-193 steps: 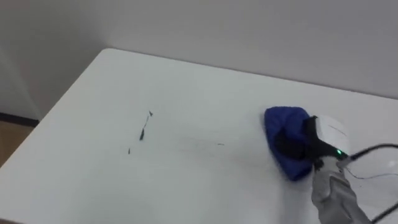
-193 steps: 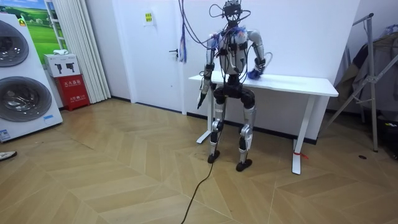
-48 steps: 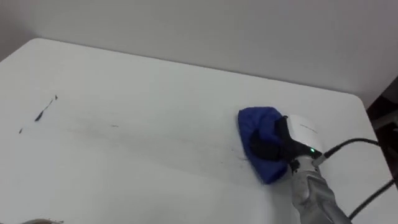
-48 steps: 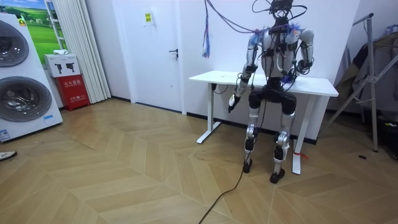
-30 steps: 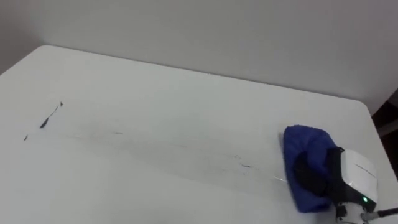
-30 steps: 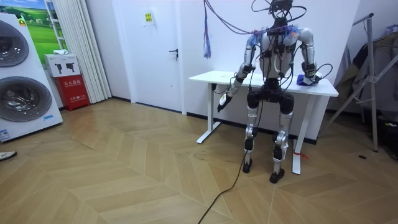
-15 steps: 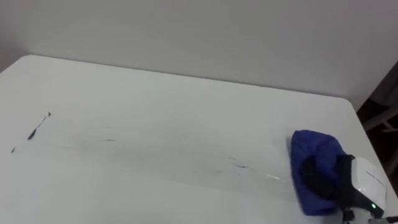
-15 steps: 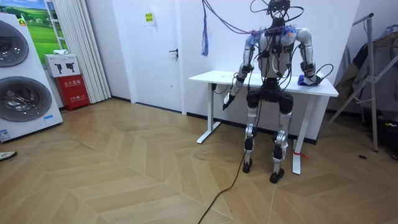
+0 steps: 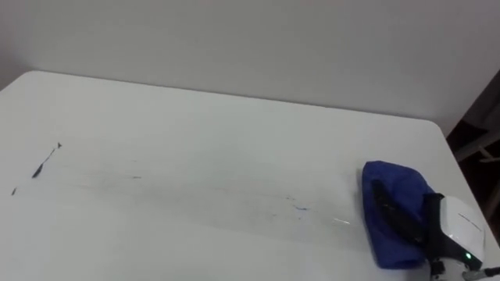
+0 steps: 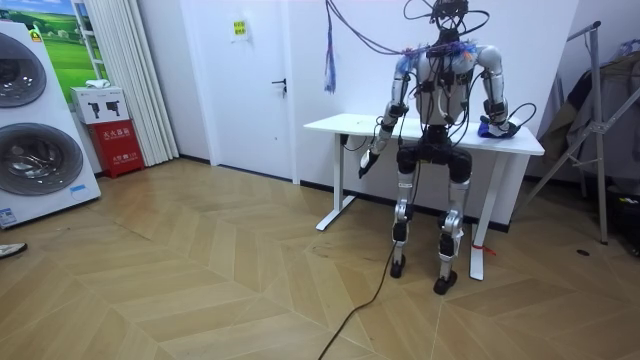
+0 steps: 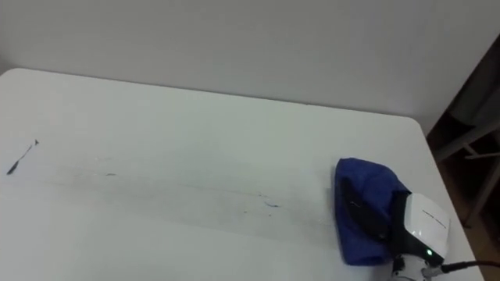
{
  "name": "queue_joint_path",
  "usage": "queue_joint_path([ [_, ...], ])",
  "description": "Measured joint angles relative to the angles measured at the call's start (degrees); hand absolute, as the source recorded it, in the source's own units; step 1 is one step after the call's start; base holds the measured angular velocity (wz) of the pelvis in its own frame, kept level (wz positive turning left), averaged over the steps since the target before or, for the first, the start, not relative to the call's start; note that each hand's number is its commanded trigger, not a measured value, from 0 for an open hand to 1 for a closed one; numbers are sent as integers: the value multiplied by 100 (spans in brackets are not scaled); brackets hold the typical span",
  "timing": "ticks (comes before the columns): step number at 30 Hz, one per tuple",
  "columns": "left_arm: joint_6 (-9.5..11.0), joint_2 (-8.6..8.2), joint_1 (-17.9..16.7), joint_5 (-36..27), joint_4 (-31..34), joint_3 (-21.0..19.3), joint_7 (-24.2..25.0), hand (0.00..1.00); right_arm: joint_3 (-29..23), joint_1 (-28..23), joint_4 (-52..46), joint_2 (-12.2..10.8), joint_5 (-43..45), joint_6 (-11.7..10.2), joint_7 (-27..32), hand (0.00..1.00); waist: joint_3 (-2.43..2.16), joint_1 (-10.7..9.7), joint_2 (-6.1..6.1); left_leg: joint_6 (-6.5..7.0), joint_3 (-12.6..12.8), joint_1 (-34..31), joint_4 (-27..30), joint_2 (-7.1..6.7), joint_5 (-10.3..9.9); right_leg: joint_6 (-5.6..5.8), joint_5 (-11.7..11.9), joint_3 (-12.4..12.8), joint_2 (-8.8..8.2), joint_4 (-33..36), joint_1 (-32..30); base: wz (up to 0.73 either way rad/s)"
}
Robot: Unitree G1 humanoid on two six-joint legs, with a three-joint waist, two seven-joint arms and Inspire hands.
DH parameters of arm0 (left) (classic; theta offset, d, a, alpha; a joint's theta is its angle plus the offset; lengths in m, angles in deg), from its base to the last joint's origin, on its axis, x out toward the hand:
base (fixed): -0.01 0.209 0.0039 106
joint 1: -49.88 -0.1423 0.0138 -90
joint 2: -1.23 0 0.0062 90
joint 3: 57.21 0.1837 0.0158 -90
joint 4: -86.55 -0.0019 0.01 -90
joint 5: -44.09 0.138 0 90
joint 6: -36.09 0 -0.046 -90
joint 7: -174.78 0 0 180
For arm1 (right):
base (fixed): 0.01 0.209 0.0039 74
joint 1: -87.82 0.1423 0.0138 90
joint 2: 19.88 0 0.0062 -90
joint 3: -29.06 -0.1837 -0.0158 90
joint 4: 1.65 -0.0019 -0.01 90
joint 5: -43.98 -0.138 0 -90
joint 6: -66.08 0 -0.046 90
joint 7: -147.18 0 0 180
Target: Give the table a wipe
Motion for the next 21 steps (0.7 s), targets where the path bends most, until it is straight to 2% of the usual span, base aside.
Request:
queue_joint_path([
  [5, 96, 0, 0, -37, -10, 63, 6, 0, -65, 91, -10, 2, -40, 39, -170, 0, 4, -40, 6, 4, 6, 3, -1, 2, 3, 0, 0, -3, 0, 0, -2, 0],
  [8, 135, 0, -3, -241, -9, 47, 94, 0, -215, 51, -358, 1, -129, 21, -486, 0, 7, -80, 11, -22, 15, -37, -12, 6, -11, 0, -1, -4, -4, 22, -72, -2],
  [11, 193, 2, -13, -333, -8, 29, 214, 0, -356, 12, -786, -4, -367, 9, -834, 0, 65, -187, 27, 1, 60, -43, -45, 4, 18, 0, 0, 23, -4, 20, -110, -8],
  [13, 249, 17, -39, -344, -8, 13, 289, 0, -449, -56, -1177, -7, -645, 14, -980, 0, 72, -220, 28, 5, 164, -52, -79, 5, 21, 0, 0, 152, 1, 33, -188, -22],
  [15, 289, 39, -50, -342, -8, -98, 354, 0, -520, -67, -1373, -7, -830, 18, -1043, 0, 78, -322, 11, 8, 186, -47, -102, 8, 23, 1, -1, 167, -3, 41, -219, -14],
  [17, 328, 52, -41, -342, -9, -169, 393, 0, -752, -67, -1589, 12, -958, 24, -1084, 0, 99, -363, -49, 11, 258, -64, -128, 10, 26, 5, -4, 264, -2, 90, -280, -16],
  [18, 350, 58, -48, -346, -9, -241, 434, 0, -968, -59, -1770, 24, -984, 31, -1098, 0, 89, -397, -34, 14, 272, -77, -132, 8, 28, 8, -6, 298, -3, 117, -300, -10],
  [21, 403, 69, -44, -345, -66, -358, 482, 0, -1453, -9, -2234, 64, -1045, 18, -1059, 0, 101, -466, -78, 22, 390, -101, -147, 14, 33, 10, -7, 421, 2, 118, -384, -16],
])
